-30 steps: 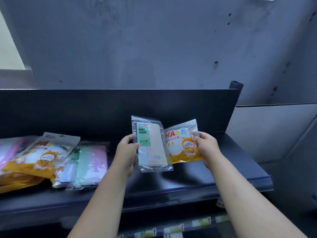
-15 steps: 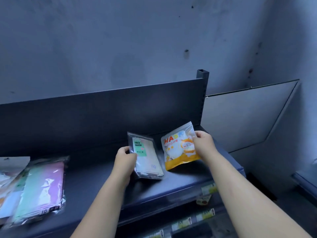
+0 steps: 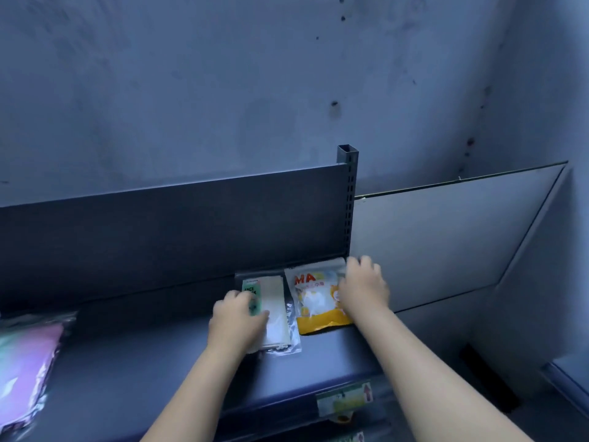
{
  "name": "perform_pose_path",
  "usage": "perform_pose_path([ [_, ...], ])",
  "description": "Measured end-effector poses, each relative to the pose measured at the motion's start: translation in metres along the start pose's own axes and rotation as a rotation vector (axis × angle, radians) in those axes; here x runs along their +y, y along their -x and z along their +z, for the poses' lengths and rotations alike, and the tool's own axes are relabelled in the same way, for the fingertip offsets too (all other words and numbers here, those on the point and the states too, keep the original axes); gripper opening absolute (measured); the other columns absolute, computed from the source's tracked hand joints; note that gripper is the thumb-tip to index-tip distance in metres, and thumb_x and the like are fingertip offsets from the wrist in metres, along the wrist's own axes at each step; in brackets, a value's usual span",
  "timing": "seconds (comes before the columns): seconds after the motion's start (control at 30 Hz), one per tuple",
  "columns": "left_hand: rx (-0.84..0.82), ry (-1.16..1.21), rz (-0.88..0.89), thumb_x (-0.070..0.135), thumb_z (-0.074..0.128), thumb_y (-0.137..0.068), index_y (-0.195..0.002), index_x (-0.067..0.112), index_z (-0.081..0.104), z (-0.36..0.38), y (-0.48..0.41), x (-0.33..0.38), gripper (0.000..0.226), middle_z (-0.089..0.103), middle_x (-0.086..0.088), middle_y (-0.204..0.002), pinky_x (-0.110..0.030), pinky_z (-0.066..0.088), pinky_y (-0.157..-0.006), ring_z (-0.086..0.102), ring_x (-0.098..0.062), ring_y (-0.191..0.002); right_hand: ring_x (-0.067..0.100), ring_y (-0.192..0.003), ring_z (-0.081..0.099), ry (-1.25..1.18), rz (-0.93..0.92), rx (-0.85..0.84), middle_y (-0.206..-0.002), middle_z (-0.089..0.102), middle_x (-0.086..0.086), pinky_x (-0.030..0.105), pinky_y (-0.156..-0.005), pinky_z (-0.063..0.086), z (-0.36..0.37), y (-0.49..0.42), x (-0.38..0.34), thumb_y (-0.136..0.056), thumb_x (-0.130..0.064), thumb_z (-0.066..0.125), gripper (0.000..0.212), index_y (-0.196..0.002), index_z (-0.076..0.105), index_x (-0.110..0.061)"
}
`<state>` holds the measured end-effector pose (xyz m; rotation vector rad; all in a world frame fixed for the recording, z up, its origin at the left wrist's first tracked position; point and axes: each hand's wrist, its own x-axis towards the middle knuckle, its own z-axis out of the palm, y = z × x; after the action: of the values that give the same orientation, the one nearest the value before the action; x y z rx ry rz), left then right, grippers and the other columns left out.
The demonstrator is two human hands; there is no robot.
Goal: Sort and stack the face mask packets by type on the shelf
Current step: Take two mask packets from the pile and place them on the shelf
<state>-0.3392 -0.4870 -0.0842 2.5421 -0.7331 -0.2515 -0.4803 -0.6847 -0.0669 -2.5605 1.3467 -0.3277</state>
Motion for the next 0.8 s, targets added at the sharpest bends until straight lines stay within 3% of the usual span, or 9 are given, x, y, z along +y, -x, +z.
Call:
perform_pose_path([
  [0.1, 0.003, -0.194, 0.038, 0.057, 0.059, -0.087, -0.13, 0.023, 0.064, 0.012, 0.001, 0.01, 0.055, 0.057, -0.003, -0.133, -0.038, 0.047, -0.099, 0.05, -0.031, -0.123, 0.033, -0.13, 0.049, 0.104, -0.181, -0.068, -0.143, 0.052, 0.01, 0.042, -0.101, 0.045, 0.012, 0.001, -0.007, -0.103, -0.045, 0.046, 0.046, -0.14, 0.054, -0.019],
  [0.2, 0.051, -0.234, 0.034, 0.06, 0.056, -0.09, -0.131, 0.022, 0.062, 0.018, 0.001, 0.014, 0.057, 0.057, -0.003, -0.135, -0.038, 0.048, -0.099, 0.051, -0.03, -0.123, 0.034, -0.136, 0.046, 0.071, -0.202, -0.167, -0.148, 0.051, 0.01, 0.043, -0.104, 0.044, 0.02, 0.0, -0.009, -0.103, -0.056, 0.039, 0.057, -0.148, 0.05, -0.022],
  [0.37, 0.144, -0.275, -0.036, 0.051, 0.05, -0.098, -0.123, 0.016, 0.062, 0.025, 0.005, 0.015, 0.045, 0.06, -0.004, -0.131, -0.038, 0.046, -0.094, 0.053, -0.03, -0.117, 0.031, -0.146, 0.038, 0.078, -0.233, -0.172, -0.161, 0.038, 0.008, 0.043, -0.109, 0.041, 0.029, -0.011, -0.003, -0.106, -0.052, 0.033, 0.062, -0.16, 0.033, -0.022],
  [0.5, 0.189, -0.32, -0.065, 0.049, 0.046, -0.1, -0.122, 0.016, 0.062, 0.031, 0.005, 0.015, 0.043, 0.061, -0.005, -0.129, -0.039, 0.044, -0.099, 0.054, -0.029, -0.117, 0.032, -0.147, 0.036, 0.103, -0.226, -0.162, -0.166, 0.033, 0.009, 0.045, -0.112, 0.037, 0.033, -0.015, -0.006, -0.106, -0.051, 0.031, 0.063, -0.161, 0.031, -0.021],
  [0.7, 0.211, -0.37, -0.105, 0.053, 0.043, -0.101, -0.13, 0.017, 0.061, 0.045, -0.001, 0.018, 0.05, 0.061, -0.007, -0.134, -0.042, 0.039, -0.111, 0.054, -0.031, -0.123, 0.032, -0.162, 0.007, 0.071, -0.268, -0.066, -0.175, 0.013, 0.01, 0.053, -0.127, 0.007, 0.039, -0.006, -0.025, -0.105, -0.054, 0.034, 0.068, -0.165, 0.026, -0.022],
  [0.8, 0.249, -0.394, -0.057, 0.051, 0.048, -0.099, -0.131, 0.014, 0.065, 0.037, -0.003, 0.007, 0.052, 0.067, -0.009, -0.136, -0.048, 0.033, -0.118, 0.053, -0.033, -0.135, 0.028, -0.163, 0.006, 0.071, -0.346, -0.063, -0.175, 0.016, 0.01, 0.051, -0.128, 0.005, 0.038, 0.006, -0.044, -0.106, -0.054, 0.033, 0.069, -0.165, 0.024, -0.018],
])
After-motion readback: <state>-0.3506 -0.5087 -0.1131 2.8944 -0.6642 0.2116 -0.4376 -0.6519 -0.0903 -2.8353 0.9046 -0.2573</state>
